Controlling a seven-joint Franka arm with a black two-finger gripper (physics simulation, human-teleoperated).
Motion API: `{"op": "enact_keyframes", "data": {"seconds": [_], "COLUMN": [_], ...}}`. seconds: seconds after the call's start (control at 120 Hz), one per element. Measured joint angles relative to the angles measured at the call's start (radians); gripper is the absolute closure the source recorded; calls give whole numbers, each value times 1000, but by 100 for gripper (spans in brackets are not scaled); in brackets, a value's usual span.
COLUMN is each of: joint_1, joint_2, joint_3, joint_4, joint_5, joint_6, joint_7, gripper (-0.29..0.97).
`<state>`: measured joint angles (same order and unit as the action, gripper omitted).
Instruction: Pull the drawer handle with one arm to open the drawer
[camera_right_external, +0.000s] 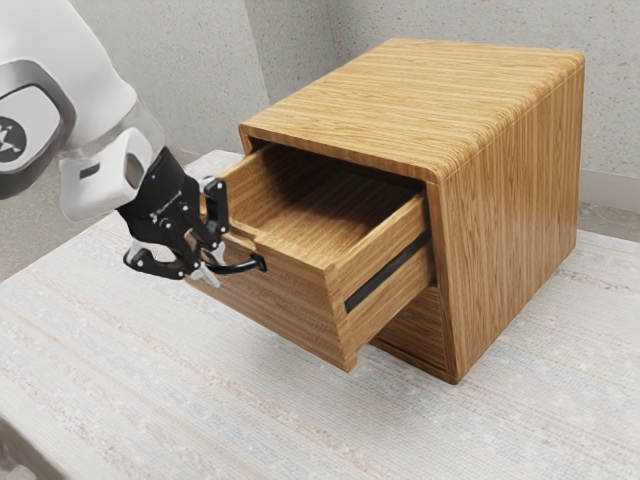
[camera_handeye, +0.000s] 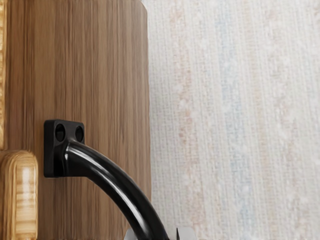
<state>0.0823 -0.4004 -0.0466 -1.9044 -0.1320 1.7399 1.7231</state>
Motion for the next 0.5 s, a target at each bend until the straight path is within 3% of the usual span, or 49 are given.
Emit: {"op": "enact_keyframes", "data": {"seconds": [0.125,0.283,0.5], "joint_1": [-8,-46,-65], "joint_2": [-57,-153,-202], "joint_3": [1,2,-6], "joint_4": [-23,-31,12], "joint_5": [-1,-2,-10], "joint_6": [-4,-14,-14], "joint_7": [-4,-11,-20], "gripper": [74,63,26]}}
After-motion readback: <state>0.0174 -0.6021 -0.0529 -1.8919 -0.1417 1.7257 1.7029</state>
